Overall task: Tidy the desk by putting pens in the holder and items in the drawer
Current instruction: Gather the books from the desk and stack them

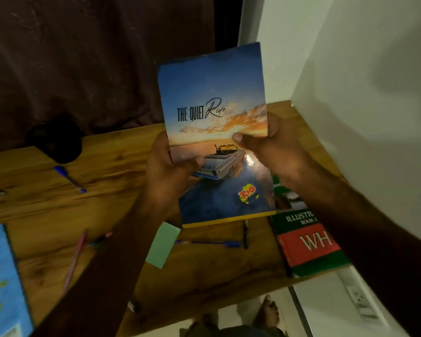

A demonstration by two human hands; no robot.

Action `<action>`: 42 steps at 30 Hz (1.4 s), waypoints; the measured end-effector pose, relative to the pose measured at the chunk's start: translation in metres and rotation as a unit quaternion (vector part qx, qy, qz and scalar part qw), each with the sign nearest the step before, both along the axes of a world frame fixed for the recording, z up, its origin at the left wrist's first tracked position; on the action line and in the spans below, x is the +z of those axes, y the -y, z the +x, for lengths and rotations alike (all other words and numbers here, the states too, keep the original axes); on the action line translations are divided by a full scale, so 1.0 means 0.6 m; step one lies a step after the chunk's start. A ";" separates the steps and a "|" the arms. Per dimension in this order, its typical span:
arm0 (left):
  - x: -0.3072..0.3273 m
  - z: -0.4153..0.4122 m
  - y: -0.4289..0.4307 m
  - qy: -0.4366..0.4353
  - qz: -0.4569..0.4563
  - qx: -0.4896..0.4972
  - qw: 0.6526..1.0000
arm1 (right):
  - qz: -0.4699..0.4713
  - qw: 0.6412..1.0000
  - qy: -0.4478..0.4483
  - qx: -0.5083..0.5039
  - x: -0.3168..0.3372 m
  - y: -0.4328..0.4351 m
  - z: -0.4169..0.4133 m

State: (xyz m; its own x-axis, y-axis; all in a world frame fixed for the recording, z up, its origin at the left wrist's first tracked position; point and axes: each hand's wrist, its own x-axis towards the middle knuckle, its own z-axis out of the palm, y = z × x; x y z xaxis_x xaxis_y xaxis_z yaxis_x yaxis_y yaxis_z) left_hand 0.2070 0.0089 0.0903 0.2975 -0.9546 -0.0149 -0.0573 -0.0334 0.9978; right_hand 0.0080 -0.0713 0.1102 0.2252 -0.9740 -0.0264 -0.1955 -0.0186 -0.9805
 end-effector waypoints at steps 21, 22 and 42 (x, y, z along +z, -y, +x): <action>-0.259 -0.365 -0.006 0.141 0.250 -0.033 0.957 | 0.154 0.951 -0.246 -0.107 -0.226 -0.025 -0.344; -0.239 -0.370 -0.009 0.167 0.256 -0.030 0.952 | 0.154 0.946 -0.272 -0.092 -0.245 -0.016 -0.346; -0.186 -0.385 -0.047 0.329 0.276 0.003 0.903 | -0.069 0.865 -0.498 0.004 -0.163 -0.056 -0.312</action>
